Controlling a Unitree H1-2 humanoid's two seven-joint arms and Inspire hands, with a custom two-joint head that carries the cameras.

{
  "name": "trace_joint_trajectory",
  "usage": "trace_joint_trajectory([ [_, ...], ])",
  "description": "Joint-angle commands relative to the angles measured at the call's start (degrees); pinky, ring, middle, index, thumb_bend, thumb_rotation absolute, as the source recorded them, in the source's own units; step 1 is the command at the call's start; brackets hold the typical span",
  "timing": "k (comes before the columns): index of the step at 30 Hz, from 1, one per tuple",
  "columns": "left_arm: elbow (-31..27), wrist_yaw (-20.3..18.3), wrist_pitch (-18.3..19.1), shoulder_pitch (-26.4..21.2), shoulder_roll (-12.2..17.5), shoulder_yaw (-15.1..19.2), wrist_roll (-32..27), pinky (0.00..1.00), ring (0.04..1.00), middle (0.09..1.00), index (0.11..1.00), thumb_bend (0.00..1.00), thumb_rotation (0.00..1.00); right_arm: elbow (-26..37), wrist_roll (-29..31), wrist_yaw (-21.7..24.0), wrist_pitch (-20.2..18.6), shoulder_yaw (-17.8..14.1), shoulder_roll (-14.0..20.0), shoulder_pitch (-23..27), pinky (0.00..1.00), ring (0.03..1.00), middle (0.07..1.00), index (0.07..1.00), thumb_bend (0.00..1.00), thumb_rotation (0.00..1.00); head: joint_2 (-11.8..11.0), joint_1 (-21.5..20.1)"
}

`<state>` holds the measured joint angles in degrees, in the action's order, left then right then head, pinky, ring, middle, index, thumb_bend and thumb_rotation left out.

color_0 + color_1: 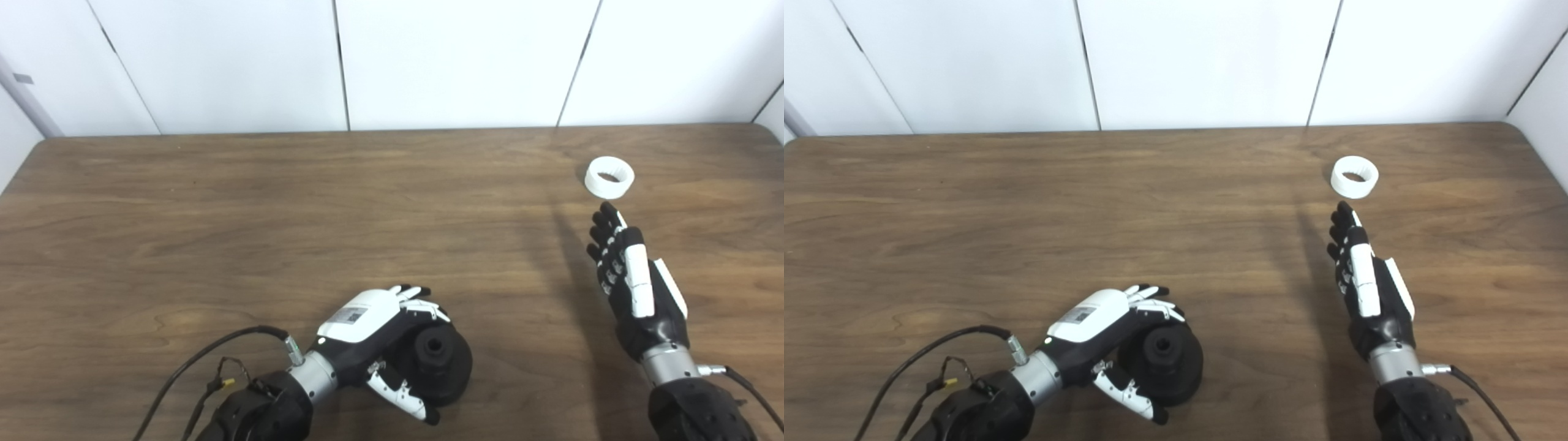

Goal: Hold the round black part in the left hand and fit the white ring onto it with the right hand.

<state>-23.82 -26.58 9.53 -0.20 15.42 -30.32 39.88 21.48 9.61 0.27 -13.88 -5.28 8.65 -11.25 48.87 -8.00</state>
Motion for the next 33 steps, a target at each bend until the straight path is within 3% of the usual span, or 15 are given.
trace_joint_trajectory([
  [1,0.71,1.50,-1.97,0.39,-0.14,-0.22,1.14,1.00,0.975,0.849,0.480,0.52,0.06,2.30,-0.08,-0.25,0.73,-0.06,-1.51,2.04,1.00,1.000,0.986,0.985,0.65,1.00,-0.10,-0.65],
  [10,4.11,5.98,-6.52,1.49,-0.26,0.71,2.77,1.00,0.982,0.853,0.480,0.52,0.06,2.51,-0.63,-0.87,0.73,0.52,-1.30,1.82,1.00,1.000,0.985,0.983,0.66,1.00,-0.23,-3.44],
  [22,5.21,5.77,-7.51,0.85,-0.13,2.66,2.22,1.00,0.968,0.839,0.481,0.52,0.06,1.77,-2.08,-1.04,1.85,1.12,-1.27,1.82,1.00,1.000,0.982,0.980,0.65,1.00,-0.91,-4.99],
  [33,6.64,7.21,-8.44,1.40,-0.74,3.59,1.85,1.00,0.951,0.827,0.482,0.52,0.06,0.61,-2.99,-0.96,3.63,0.85,-1.01,1.14,1.00,1.000,0.966,0.960,0.69,1.00,-3.61,-8.16],
])
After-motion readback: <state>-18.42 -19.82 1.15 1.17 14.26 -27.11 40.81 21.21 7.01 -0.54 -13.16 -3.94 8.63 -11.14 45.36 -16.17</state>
